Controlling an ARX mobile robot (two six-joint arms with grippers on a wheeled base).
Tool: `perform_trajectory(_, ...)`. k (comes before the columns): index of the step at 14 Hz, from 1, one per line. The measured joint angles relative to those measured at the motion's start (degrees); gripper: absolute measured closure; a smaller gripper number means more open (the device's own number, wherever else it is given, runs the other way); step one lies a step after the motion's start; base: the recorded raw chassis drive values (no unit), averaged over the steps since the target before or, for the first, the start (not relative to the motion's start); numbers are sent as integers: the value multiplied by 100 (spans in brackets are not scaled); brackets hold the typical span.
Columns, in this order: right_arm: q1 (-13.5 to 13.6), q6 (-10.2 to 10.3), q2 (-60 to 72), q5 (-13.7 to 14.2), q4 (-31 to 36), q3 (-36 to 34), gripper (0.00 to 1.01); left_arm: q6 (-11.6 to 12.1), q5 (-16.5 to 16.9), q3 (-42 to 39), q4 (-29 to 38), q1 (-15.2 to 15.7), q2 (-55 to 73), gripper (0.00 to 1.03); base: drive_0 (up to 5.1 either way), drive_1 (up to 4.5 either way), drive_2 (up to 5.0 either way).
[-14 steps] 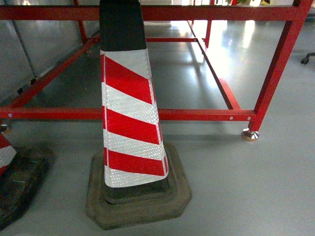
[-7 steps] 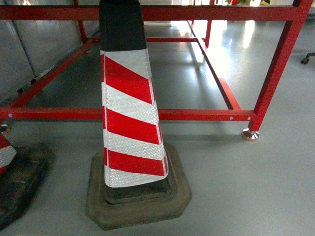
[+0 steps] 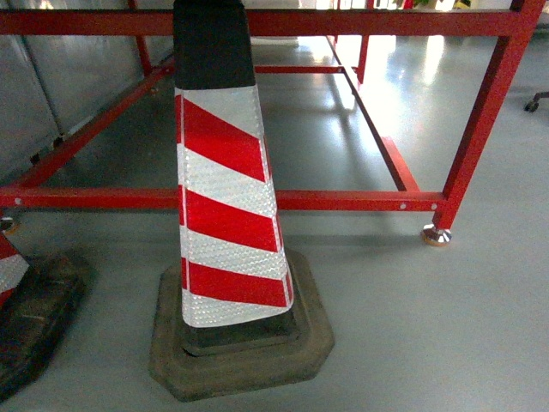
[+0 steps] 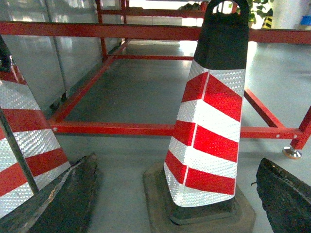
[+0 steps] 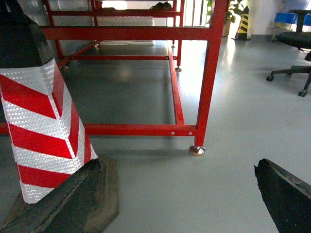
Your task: Pick blue part to blue bin on bottom shelf
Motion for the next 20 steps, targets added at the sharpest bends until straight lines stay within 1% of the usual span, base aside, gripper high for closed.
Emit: perform_trajectory(20, 0, -7, 0, -4, -2, 0, 3, -2, -4, 0, 2, 0, 0, 5, 0, 0, 0)
